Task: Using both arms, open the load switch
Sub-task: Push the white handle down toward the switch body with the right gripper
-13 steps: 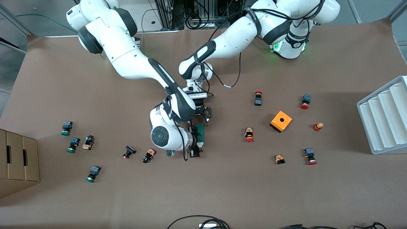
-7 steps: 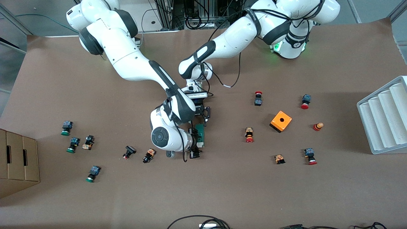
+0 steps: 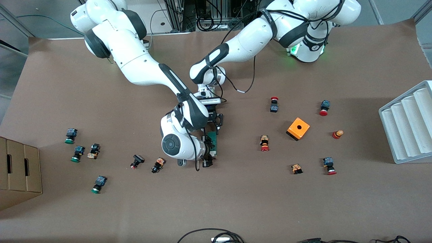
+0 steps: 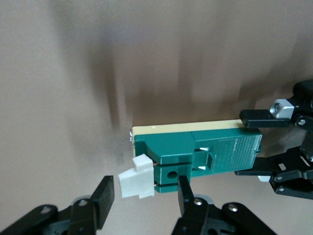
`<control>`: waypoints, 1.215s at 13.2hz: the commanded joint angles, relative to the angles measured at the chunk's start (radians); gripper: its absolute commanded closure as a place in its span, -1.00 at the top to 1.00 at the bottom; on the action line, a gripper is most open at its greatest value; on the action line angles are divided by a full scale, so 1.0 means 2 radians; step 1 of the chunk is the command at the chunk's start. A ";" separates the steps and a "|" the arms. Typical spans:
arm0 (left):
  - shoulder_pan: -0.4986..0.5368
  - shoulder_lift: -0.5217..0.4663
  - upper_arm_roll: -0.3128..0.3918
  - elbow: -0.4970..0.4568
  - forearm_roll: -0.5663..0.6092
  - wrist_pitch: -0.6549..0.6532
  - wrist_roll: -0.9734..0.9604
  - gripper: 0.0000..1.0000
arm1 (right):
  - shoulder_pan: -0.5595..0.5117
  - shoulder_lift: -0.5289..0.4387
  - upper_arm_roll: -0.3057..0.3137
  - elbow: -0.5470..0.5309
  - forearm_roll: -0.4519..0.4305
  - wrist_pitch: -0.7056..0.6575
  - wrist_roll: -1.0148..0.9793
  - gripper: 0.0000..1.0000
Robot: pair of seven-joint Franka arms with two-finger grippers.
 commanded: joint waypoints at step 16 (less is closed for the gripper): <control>0.000 0.011 -0.004 0.015 0.002 -0.003 0.005 0.10 | -0.001 -0.002 -0.001 0.007 0.013 -0.001 0.005 -0.45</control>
